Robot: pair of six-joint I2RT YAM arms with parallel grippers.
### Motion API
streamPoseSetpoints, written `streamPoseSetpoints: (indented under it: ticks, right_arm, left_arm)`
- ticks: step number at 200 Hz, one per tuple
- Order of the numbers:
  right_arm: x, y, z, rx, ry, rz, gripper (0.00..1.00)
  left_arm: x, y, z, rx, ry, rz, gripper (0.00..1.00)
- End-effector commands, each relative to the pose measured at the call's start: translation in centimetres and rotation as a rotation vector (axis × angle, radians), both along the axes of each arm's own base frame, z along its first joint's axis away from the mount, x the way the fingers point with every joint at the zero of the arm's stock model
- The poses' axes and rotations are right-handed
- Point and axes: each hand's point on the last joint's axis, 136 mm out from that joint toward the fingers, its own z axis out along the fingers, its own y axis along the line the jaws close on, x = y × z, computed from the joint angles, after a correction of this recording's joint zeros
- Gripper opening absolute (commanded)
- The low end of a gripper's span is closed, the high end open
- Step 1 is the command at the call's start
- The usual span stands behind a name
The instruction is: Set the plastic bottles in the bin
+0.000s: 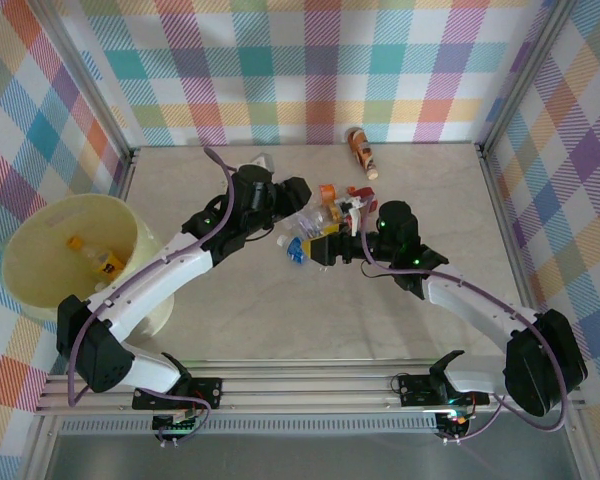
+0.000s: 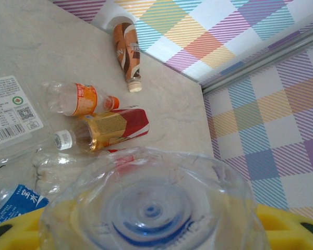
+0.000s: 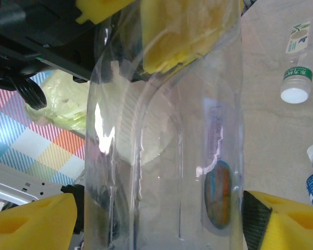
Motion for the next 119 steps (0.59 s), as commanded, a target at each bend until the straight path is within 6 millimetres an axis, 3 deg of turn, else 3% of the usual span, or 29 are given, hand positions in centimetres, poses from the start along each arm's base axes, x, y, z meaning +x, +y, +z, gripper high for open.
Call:
streamPoseSetpoints:
  ticks: [1,18,52,78,119]
  right_arm:
    - [0.0,-0.3,1.3,-0.014,-0.070,-0.008,0.93]
    - [0.0,-0.8,1.1,-0.044,-0.096,-0.029,1.00]
    - [-0.3,-2.1,1.2,-0.110,-0.186,-0.071,1.00]
    - [0.5,-3.7,1.2,-0.149,-0.233,-0.180,1.00]
    - [2.2,-5.7,1.2,-0.169,-0.263,-0.344,1.00]
  left_arm:
    - [-0.5,0.4,1.4,0.001,-0.054,0.005,0.53]
    - [-0.4,0.8,1.5,0.008,-0.058,0.024,0.53]
    - [-0.4,2.6,1.8,0.036,-0.073,0.099,0.51]
    - [-0.8,5.0,2.4,0.095,-0.093,0.175,0.50]
    - [-2.4,9.4,4.9,0.171,-0.155,0.285,0.50]
